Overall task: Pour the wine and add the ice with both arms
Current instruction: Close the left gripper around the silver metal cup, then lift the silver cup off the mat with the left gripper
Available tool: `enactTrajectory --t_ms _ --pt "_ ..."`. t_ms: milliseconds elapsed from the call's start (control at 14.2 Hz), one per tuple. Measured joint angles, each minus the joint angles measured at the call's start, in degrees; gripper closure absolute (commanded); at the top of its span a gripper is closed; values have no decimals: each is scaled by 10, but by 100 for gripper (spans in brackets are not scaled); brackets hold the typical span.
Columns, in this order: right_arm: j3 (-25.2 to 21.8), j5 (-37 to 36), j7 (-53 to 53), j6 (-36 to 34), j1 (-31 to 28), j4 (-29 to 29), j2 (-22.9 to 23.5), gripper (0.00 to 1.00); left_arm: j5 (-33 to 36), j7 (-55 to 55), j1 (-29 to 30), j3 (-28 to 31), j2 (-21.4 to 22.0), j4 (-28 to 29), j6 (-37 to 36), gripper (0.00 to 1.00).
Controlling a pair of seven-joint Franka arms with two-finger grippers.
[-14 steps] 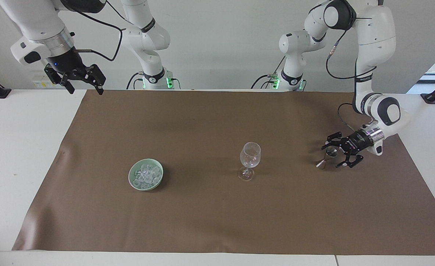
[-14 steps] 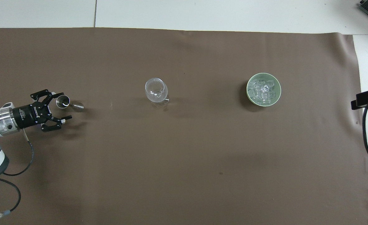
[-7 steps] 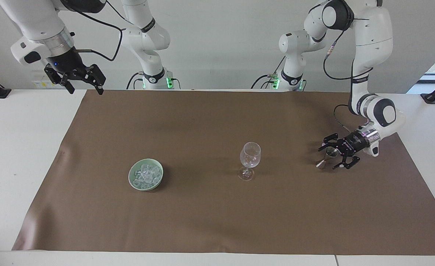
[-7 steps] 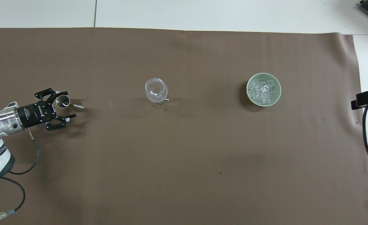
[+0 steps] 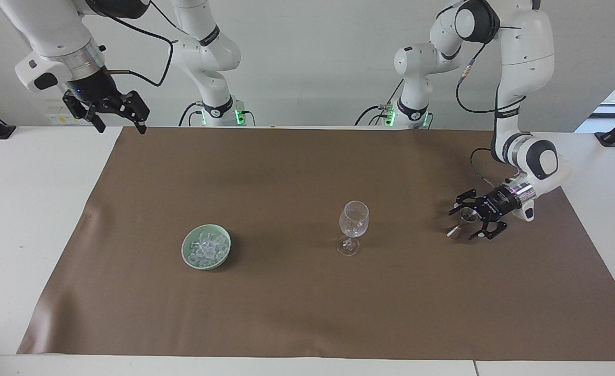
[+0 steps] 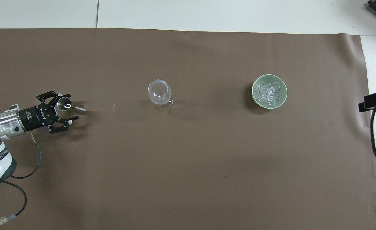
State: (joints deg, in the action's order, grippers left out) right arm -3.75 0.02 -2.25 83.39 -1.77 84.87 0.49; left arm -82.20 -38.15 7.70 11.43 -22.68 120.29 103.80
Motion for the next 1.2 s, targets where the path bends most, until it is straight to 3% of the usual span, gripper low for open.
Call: enactTrajectory --t_ms 636,1201 --pt "0 0 0 0 0 0 0 0 -3 1 0 0 0 1 0 42" --pt "0 0 0 0 0 0 0 0 -7 1 0 0 0 3 0 47"
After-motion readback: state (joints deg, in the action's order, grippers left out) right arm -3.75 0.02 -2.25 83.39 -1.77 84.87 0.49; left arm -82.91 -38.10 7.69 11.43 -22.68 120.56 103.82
